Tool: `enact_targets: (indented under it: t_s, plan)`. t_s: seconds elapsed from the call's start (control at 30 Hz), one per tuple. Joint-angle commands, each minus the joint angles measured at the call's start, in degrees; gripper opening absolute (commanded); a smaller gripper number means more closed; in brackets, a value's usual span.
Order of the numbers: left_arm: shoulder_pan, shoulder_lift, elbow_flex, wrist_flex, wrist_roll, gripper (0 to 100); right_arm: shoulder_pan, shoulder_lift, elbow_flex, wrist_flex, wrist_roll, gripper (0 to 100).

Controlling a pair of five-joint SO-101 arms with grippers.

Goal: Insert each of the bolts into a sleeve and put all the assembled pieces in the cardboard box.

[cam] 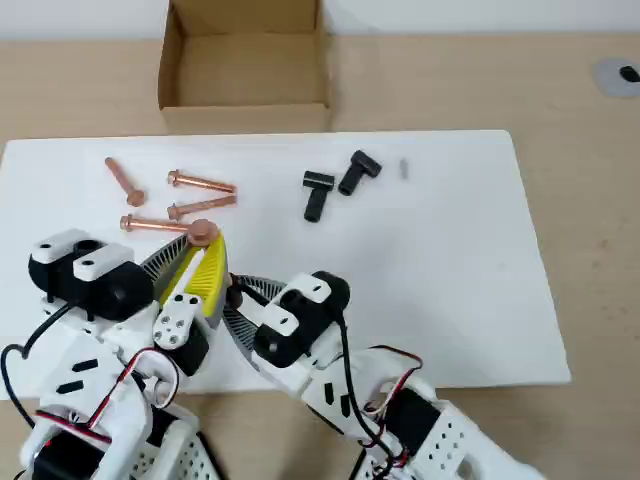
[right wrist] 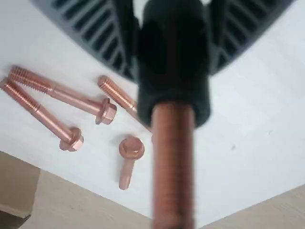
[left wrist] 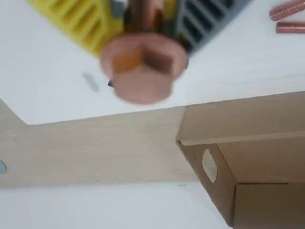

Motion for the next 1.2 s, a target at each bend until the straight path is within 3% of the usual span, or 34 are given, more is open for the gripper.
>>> enact_targets:
  t_s: [0.0, 0.83, 1.03, 1.17]
  plan:
    - [0.9, -0.4, -2.4, 0.0, 0.2, 1, 1.1, -0.9, 0.0, -1.5, 0.6, 1.0]
    - [1.1, -0.4, 6.9, 5.3, 0.1, 1, 1.1, -0.9, 0.0, -1.8, 0.6, 1.0]
    - [8.1, -0.4, 6.7, 10.7, -1.1, 1, 1.1, -0.9, 0.0, -1.8, 0.6, 0.9]
    - [8.6, -0.4, 6.9, 11.0, -1.2, 2, 1.8, -0.9, 0.0, -1.8, 0.7, 0.9]
